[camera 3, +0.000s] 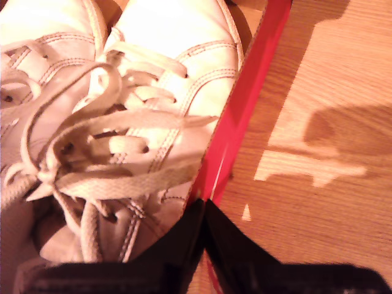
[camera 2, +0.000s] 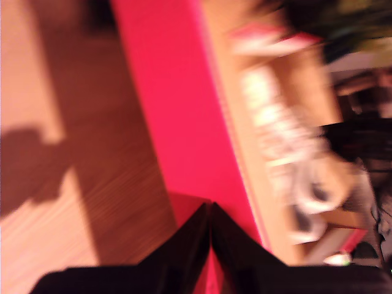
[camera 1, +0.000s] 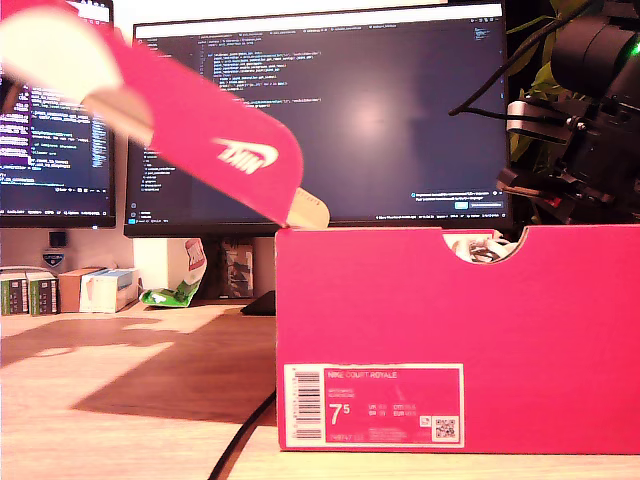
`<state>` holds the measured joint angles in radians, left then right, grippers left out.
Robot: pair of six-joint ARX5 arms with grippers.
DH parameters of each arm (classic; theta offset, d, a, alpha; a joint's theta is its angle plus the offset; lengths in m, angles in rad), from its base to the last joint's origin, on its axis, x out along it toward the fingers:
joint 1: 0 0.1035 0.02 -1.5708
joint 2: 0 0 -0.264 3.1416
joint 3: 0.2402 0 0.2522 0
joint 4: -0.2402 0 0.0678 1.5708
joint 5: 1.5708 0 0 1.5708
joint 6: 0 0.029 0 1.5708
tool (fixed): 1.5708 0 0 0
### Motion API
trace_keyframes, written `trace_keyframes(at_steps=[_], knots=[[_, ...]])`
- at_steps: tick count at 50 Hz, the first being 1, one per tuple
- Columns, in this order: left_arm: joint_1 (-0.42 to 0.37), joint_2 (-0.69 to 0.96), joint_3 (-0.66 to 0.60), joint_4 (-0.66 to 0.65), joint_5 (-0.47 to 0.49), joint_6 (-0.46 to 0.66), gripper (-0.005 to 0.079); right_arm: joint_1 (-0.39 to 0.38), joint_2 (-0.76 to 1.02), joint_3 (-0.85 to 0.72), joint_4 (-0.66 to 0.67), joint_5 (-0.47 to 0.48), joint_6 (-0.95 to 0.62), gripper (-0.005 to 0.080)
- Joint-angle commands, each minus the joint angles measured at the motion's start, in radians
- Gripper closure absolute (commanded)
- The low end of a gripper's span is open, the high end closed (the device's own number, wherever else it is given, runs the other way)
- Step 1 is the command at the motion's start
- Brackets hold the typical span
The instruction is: Close the red shoebox by pushing the lid with your left arm and holding the box in place with your right arm
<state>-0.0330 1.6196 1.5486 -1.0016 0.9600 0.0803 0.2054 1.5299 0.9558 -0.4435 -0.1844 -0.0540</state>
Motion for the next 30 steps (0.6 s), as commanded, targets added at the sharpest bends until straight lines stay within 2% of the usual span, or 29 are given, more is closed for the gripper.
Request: trace_keyframes(at_steps=[1,30], knots=[[-0.081,0.027,-0.021,-0.013,0.011,-0.008,0.0762,0.055,0.012,0.005,0.013,-0.035,-0.004,0.0764],[-0.31,0.027,0.101,0.195,0.034,-0.162,0.0762,0.071,0.012,0.005,0.013,-0.035,0.002,0.0764]])
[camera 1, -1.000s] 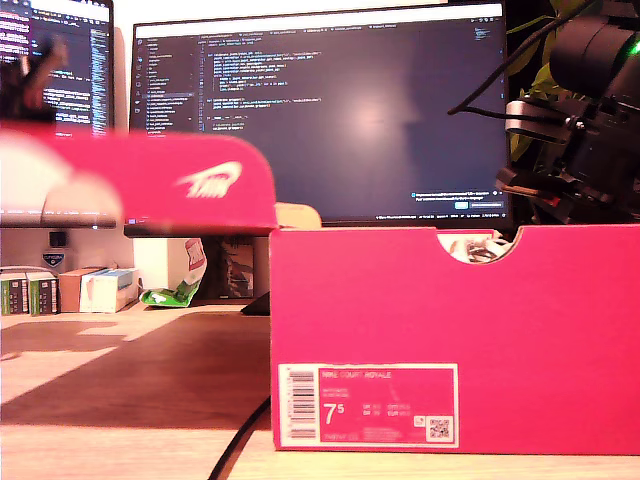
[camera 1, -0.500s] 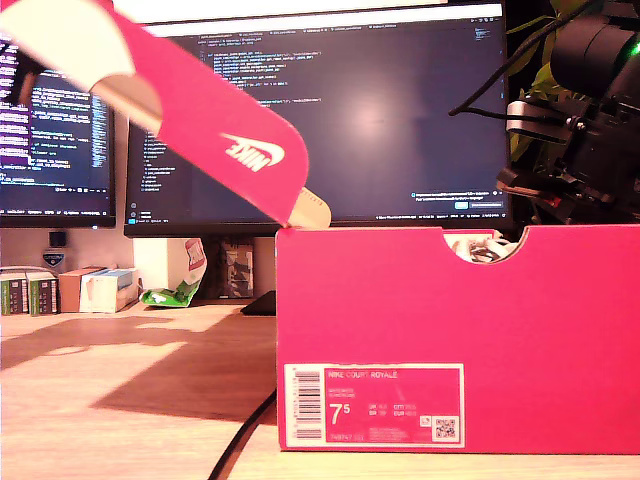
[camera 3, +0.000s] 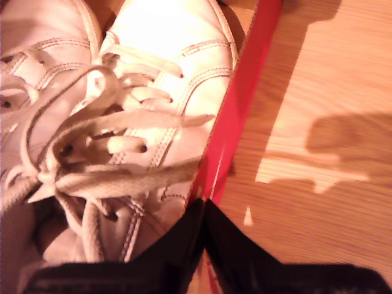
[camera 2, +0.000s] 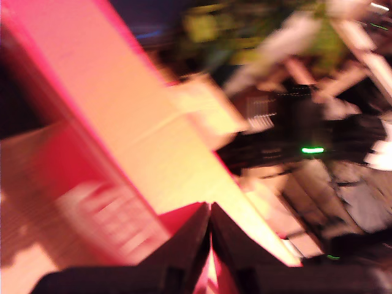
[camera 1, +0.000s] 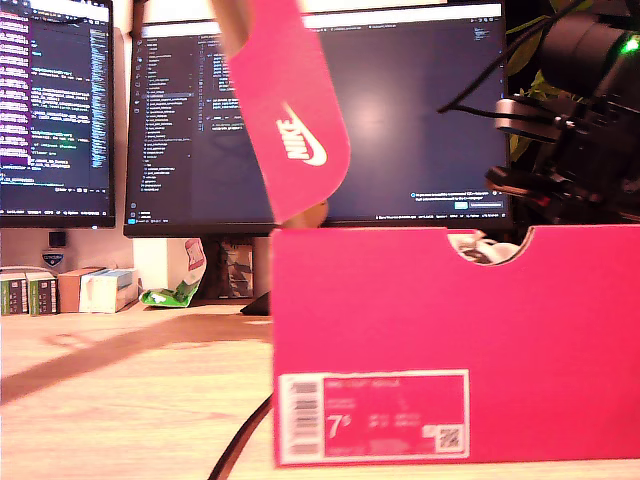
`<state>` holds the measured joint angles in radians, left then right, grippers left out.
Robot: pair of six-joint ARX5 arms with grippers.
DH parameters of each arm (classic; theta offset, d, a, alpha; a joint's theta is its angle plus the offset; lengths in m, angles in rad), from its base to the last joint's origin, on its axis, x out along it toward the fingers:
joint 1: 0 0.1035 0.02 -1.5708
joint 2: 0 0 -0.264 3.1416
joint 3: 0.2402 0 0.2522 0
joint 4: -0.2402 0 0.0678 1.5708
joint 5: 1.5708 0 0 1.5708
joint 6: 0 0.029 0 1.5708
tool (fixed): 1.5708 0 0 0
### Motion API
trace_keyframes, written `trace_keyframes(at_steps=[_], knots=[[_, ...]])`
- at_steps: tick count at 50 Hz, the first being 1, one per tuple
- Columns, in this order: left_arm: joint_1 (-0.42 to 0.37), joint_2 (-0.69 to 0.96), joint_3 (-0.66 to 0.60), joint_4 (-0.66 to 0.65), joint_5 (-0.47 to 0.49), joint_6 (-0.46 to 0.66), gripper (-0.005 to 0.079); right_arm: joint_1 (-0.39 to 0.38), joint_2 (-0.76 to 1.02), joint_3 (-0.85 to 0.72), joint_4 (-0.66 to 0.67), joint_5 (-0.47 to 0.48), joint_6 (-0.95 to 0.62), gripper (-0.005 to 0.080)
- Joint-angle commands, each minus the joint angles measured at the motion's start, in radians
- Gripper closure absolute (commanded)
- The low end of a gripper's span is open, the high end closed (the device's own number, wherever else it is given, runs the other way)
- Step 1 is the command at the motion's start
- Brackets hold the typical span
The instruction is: Close the red shoebox by pushing the lid with your left arm and holding the box in place with your right arm
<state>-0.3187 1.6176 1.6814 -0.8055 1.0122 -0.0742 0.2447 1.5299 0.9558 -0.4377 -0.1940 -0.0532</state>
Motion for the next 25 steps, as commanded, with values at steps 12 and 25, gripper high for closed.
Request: trace_keyframes(at_steps=[12,25], knots=[[-0.132,0.029,-0.032,0.183,-0.08,-0.06,0.0762,0.032,0.011,0.005,0.016,-0.025,0.013,0.0764],[-0.201,0.03,-0.032,0.337,-0.144,-0.095,0.0762,0.019,-0.035,0.023,0.029,0.232,0.051,0.0764]])
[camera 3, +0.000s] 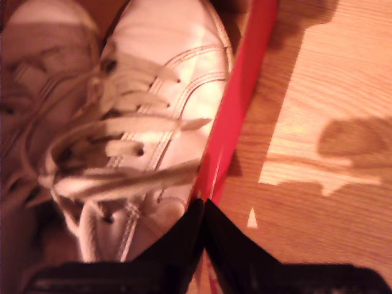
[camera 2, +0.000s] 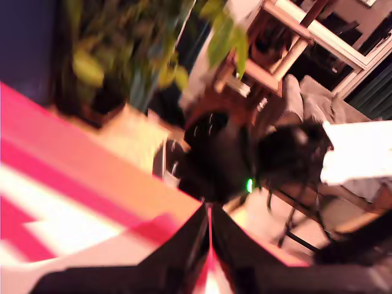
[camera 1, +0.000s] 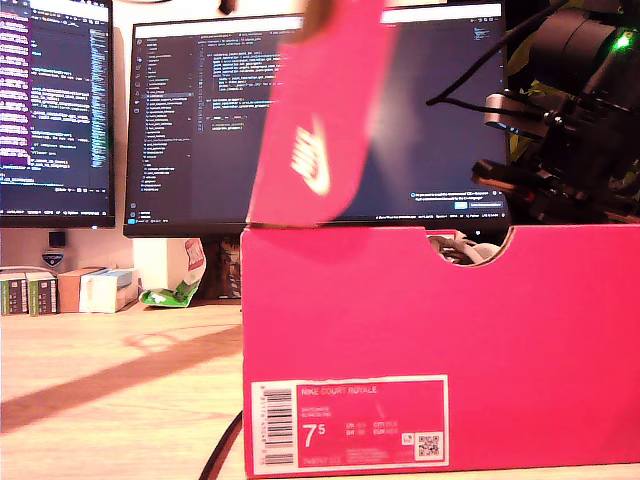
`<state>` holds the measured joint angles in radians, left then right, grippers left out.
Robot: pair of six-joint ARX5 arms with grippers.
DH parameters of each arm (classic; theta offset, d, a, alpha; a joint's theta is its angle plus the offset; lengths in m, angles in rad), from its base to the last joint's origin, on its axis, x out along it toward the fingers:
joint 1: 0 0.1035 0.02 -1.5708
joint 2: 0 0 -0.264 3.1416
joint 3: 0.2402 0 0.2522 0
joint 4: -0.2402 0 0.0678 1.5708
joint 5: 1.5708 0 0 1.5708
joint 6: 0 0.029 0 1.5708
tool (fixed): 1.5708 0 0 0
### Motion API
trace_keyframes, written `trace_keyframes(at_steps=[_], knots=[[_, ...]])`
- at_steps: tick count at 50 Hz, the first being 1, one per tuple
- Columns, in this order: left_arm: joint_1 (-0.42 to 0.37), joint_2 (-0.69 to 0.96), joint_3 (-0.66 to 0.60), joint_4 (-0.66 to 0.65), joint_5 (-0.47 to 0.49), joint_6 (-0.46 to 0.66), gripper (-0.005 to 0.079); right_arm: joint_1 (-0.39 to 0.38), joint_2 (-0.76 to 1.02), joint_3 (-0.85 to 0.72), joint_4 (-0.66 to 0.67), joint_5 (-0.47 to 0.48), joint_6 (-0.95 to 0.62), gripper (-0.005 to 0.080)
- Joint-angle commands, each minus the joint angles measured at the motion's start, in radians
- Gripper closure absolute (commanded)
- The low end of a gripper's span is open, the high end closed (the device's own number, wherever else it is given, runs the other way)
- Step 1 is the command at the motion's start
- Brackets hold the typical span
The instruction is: Close the red shoebox by pushing the lid with your left arm and holding the box in place with your right arm
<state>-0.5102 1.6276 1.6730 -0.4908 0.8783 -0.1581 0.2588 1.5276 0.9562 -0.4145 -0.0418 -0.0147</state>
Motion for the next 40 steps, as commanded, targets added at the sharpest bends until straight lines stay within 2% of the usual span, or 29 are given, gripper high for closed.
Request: trace_keyframes(at_steps=[1,10,19,29,34,39,40], knots=[[-0.013,0.02,-0.023,0.029,-0.017,-0.011,0.0762,0.001,-0.04,0.025,0.005,0.113,0.001,0.0765],[-0.04,0.02,-0.023,0.048,-0.122,-0.017,0.0762,-0.058,-0.091,0.063,-0.076,0.398,-0.097,0.0765],[-0.04,0.019,-0.015,0.022,-0.136,0.01,0.0762,-0.126,-0.127,0.073,-0.129,0.559,-0.171,0.0764],[-0.031,0.019,0.003,-0.018,-0.139,0.038,0.0762,-0.15,-0.178,0.073,-0.161,0.511,-0.169,0.0764],[-0.031,0.007,0.003,-0.049,-0.166,0.092,0.0762,-0.149,-0.212,0.073,-0.18,0.375,-0.139,0.0765],[-0.031,-0.019,0.003,-0.104,-0.273,0.122,0.0762,-0.145,-0.248,0.073,-0.185,0.219,-0.076,0.0764],[-0.031,-0.025,0.003,-0.113,-0.295,0.164,0.0762,-0.142,-0.256,0.073,-0.185,0.193,-0.047,0.0764]])
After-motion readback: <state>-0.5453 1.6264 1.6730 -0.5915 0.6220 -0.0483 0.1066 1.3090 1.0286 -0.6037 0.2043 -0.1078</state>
